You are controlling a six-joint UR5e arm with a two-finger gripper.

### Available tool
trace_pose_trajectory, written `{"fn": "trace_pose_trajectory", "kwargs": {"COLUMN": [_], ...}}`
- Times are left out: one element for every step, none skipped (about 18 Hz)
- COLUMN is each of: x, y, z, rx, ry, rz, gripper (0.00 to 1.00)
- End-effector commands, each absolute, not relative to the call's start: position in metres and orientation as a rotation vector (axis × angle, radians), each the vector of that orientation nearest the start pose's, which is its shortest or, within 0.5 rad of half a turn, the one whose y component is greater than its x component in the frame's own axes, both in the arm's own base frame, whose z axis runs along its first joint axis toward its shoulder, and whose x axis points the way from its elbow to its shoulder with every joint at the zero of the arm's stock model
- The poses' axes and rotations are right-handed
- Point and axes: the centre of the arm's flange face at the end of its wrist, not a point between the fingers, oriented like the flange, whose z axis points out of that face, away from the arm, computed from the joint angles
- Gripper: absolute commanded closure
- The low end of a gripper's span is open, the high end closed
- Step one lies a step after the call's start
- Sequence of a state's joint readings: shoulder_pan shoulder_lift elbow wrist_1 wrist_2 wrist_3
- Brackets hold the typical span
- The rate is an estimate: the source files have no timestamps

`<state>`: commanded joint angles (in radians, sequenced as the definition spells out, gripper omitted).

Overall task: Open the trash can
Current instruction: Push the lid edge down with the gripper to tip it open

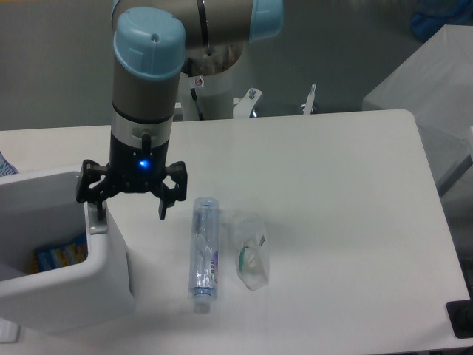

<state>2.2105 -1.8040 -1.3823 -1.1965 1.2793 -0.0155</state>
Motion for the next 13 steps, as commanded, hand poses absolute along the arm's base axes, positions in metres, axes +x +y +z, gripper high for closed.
{"fn": "trace_pose_trajectory", "kwargs": {"x": [-0.241,-0.247,-0.256,-0.264,-0.273,-0.284,-0.293,-0.300,-0.311,-0.315,-0.322,-0.335,-0.344], "y": [0.590,0.588,0.584,0.580,0.575,0.569,0.560,0.554,0.546,0.544,0.539,0.531,0.525], "z": [0.510,0.517,0.523,0.525,0.524,0.522,0.509,0.502,0.500,0.498,0.494,0.489,0.488], "rx": [-2.594,-2.589,-2.591,-2.604,-2.624,-2.652,-2.727,-2.778,-2.813,-2.837,-2.858,-2.875,-2.886], "ry": [-0.807,-0.795,-0.781,-0.757,-0.727,-0.699,-0.636,-0.589,-0.553,-0.515,-0.490,-0.478,-0.464], "rz": [-0.220,-0.186,-0.138,-0.090,-0.042,0.013,0.125,0.204,0.268,0.302,0.320,0.334,0.341], "gripper": [0.00,0.00,0.00,0.00,0.00,0.00,0.00,0.00,0.00,0.00,0.00,0.00,0.00]}}
